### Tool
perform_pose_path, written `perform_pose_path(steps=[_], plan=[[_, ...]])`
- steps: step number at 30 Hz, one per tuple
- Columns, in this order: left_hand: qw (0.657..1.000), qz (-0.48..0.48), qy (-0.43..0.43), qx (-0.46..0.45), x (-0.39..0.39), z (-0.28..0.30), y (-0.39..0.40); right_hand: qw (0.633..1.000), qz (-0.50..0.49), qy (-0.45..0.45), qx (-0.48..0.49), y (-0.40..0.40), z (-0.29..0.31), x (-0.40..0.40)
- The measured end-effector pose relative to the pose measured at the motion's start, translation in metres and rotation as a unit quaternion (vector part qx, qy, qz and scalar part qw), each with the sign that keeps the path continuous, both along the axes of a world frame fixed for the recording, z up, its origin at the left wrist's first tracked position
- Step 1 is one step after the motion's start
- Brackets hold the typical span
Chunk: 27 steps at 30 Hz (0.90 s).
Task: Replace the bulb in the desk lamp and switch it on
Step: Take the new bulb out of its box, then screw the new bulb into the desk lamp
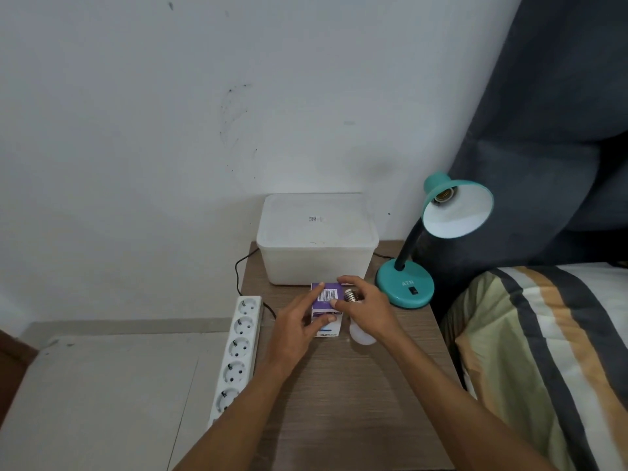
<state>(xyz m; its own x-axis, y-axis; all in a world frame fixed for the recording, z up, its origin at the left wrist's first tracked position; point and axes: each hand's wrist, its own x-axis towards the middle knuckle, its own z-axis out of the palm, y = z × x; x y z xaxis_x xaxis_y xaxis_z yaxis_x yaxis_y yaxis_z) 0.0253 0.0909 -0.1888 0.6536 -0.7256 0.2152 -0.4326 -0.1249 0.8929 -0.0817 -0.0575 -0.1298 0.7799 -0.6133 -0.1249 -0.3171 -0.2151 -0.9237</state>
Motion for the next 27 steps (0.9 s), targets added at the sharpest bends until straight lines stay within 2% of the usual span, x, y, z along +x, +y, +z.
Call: perform_pose_path(steps=[4, 6, 13, 20, 25, 27], plan=[[0.999, 0.020, 0.009, -0.042, 0.003, 0.014, -0.008, 0.992, -0.114, 0.048, -0.026, -0.007, 0.004, 0.002], [0.998, 0.029, 0.009, -0.056, 0.011, 0.021, -0.016, 0.989, -0.143, 0.038, -0.013, -0.014, 0.007, 0.000], [0.999, 0.042, -0.026, -0.017, 0.032, 0.013, -0.029, 0.987, -0.161, -0.013, 0.004, -0.037, 0.015, -0.011], [0.996, 0.081, -0.040, -0.001, 0.023, 0.005, -0.031, 0.990, -0.137, -0.026, 0.008, -0.041, 0.021, -0.030], [0.981, 0.135, -0.136, 0.003, 0.004, 0.019, -0.027, 0.983, -0.174, -0.036, 0.042, -0.045, 0.036, -0.045], [0.972, 0.123, -0.198, -0.012, -0.008, 0.035, -0.031, 0.978, -0.195, -0.037, 0.061, -0.052, 0.047, -0.051]])
